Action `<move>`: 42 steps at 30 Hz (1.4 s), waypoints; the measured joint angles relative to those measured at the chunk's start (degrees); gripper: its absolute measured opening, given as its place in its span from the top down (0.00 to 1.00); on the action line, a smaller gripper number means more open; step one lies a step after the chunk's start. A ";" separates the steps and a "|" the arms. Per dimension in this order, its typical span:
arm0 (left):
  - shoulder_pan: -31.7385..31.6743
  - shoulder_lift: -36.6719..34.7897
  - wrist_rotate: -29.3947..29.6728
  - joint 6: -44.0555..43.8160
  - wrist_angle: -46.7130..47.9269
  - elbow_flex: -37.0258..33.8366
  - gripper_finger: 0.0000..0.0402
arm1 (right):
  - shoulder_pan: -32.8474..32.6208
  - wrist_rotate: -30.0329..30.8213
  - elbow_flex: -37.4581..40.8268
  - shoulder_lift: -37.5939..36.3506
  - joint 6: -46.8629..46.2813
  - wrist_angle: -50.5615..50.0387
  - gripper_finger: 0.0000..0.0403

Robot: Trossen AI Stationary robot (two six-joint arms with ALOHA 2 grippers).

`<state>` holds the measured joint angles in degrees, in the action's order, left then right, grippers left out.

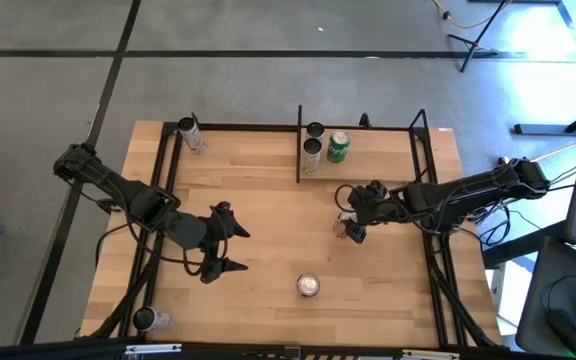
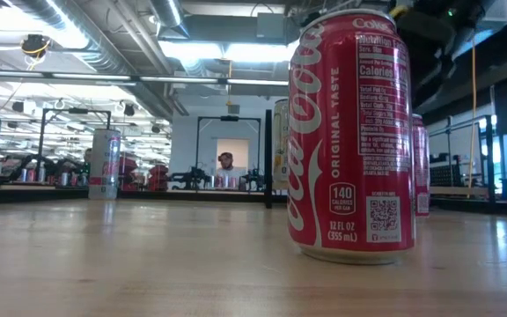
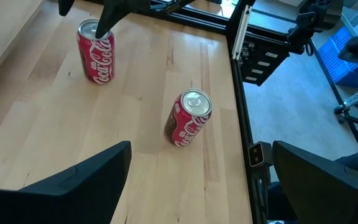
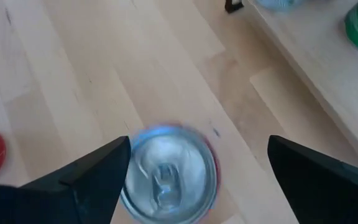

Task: Place canned beverage on shelf
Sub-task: Put the bottom red-white soda can on the shelf

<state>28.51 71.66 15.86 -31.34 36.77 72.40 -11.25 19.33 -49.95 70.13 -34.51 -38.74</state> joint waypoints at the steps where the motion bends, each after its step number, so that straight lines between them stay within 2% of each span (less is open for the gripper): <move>1: 0.00 0.00 0.00 0.01 0.00 0.00 0.06 | 0.00 -0.15 -0.65 0.00 0.38 0.27 0.08; 7: 0.00 0.00 0.00 0.01 0.02 0.00 0.06 | 0.00 -2.61 -1.60 -0.07 0.63 0.45 0.08; 15: 0.00 0.00 0.00 0.08 0.04 0.00 0.06 | -0.02 -2.60 -1.63 0.01 0.35 -1.73 0.08; 22: 0.00 0.00 0.00 0.45 0.18 0.00 0.06 | -0.04 -5.37 -0.58 2.30 0.22 -1.03 0.08; 32: 0.00 0.00 0.15 0.50 0.13 0.00 0.06 | 0.00 -5.40 1.06 5.57 -0.02 -1.75 0.09; 35: 0.00 0.00 0.15 0.50 0.11 0.00 0.06 | 0.00 -5.26 1.06 5.62 -0.71 -1.52 0.14; 40: 0.00 0.00 0.17 0.50 0.01 0.00 0.06 | 0.02 -4.34 1.06 5.55 -0.79 -1.40 0.33; 42: 0.00 0.00 0.17 0.49 0.01 0.00 0.06 | 0.02 -4.39 1.02 5.33 -0.21 -1.47 0.35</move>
<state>28.51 71.66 16.02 -30.85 36.79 72.40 -11.22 14.94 -48.92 75.46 -34.72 -40.21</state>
